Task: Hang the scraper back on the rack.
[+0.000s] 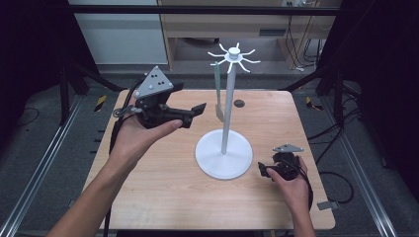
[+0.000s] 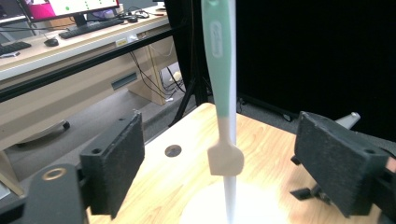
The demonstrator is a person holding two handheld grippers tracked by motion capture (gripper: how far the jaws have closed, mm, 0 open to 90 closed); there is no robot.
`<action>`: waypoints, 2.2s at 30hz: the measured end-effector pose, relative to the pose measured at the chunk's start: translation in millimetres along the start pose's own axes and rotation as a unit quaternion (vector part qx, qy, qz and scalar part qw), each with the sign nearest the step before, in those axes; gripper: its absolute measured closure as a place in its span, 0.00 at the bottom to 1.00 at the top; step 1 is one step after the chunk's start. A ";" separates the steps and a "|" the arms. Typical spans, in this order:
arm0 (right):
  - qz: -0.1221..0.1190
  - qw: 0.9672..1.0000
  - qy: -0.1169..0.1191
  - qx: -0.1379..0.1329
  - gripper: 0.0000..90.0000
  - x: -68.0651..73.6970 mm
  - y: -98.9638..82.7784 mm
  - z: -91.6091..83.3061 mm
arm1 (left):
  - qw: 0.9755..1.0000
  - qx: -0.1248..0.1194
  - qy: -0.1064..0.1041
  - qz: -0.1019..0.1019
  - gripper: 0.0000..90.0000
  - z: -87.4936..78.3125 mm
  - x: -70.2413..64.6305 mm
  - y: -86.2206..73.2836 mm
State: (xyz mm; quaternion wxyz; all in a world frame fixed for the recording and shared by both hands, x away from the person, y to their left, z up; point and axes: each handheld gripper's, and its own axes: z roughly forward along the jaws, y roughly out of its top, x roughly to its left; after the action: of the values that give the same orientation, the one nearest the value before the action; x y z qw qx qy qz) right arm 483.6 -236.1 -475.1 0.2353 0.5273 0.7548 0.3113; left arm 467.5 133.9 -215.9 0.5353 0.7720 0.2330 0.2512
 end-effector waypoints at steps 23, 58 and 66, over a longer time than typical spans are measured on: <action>0.005 1.000 -0.001 0.005 0.11 -1.3 -1.9 -1.7 | 0.998 0.063 0.008 -0.003 0.09 -13.1 -1.3 -115.4; -0.016 0.999 0.019 -0.027 0.06 4.1 0.8 -5.6 | 0.979 0.155 0.108 -0.081 0.07 -21.8 59.3 -260.2; -0.019 0.999 0.019 -0.026 0.06 4.8 0.5 -4.7 | 0.975 0.164 0.129 -0.073 0.07 -24.7 66.3 -269.9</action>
State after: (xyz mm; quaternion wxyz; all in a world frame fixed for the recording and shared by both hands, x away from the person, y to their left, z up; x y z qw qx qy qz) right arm 479.2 -232.6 -471.6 0.2400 0.5003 0.7610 0.3361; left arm 478.0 279.0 -454.0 0.3840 0.7912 0.3940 0.2670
